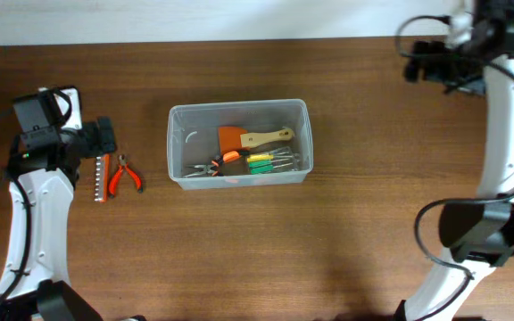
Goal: Pack container
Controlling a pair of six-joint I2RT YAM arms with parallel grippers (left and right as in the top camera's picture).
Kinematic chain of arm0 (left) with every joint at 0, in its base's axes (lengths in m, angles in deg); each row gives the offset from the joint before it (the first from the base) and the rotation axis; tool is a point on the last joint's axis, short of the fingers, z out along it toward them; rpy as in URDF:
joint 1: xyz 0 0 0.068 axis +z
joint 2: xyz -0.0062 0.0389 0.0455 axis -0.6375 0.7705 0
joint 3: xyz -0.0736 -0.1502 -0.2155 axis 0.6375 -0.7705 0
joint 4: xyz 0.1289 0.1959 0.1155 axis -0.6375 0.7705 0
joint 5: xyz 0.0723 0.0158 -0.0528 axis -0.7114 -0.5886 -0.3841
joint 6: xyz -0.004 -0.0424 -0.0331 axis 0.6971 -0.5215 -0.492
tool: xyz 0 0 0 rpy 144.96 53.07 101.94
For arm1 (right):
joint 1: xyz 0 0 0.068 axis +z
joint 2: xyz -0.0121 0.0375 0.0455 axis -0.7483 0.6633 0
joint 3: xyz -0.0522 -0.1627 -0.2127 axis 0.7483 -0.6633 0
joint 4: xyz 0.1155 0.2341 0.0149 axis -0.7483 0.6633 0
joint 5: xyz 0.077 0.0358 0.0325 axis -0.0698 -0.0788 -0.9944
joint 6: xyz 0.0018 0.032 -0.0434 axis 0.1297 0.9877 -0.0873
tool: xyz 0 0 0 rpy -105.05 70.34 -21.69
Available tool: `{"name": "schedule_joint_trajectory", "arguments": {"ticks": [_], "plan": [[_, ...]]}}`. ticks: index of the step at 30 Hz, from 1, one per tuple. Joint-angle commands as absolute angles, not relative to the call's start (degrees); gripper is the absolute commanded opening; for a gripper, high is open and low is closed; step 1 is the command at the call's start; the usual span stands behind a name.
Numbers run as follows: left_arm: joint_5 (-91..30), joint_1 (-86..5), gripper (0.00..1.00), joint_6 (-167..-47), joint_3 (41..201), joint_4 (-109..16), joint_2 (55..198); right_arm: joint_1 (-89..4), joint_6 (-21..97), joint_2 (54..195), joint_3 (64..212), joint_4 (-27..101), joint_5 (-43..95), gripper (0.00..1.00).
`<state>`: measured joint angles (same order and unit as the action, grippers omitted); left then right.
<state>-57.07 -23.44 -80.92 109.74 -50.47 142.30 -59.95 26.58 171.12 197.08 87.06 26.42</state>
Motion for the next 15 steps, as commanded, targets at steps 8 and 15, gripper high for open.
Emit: {"name": "schedule_joint_trajectory", "arguments": {"ticks": [8, 15], "plan": [[-51.74, -25.32, 0.99, -87.52, 110.66, -49.16, 146.62, -68.00, 29.14, 171.50, 192.09, 87.72, 23.36, 0.98], [-52.90, -27.81, 0.99, -79.74, 110.77, -43.43, 150.43, -67.95, 29.16, 171.50, 191.96, 87.72, 23.36, 0.99]]}}
